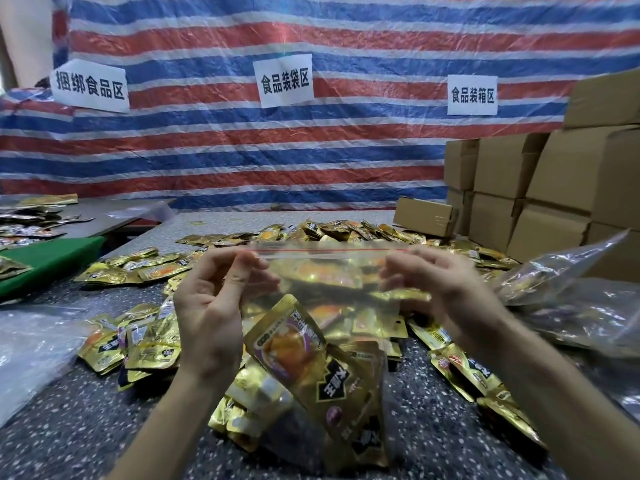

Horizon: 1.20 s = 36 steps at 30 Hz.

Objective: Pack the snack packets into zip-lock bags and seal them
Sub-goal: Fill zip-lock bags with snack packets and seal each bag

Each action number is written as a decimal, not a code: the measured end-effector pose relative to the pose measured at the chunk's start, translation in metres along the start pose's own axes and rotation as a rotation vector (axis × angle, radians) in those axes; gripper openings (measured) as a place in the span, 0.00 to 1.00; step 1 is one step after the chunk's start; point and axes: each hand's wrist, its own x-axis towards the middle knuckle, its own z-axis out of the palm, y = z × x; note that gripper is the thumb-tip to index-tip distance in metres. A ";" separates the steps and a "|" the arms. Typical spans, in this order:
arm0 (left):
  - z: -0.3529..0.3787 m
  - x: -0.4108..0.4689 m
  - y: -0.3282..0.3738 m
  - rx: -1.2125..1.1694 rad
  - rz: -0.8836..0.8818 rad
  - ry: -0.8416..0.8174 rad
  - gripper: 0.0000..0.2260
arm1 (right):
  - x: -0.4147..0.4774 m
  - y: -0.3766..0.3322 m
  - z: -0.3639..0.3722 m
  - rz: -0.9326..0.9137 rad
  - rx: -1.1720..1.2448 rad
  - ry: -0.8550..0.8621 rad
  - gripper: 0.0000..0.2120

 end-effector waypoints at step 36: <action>0.007 -0.019 -0.026 0.216 -0.185 -0.359 0.12 | 0.047 0.061 -0.110 0.468 -0.649 0.710 0.16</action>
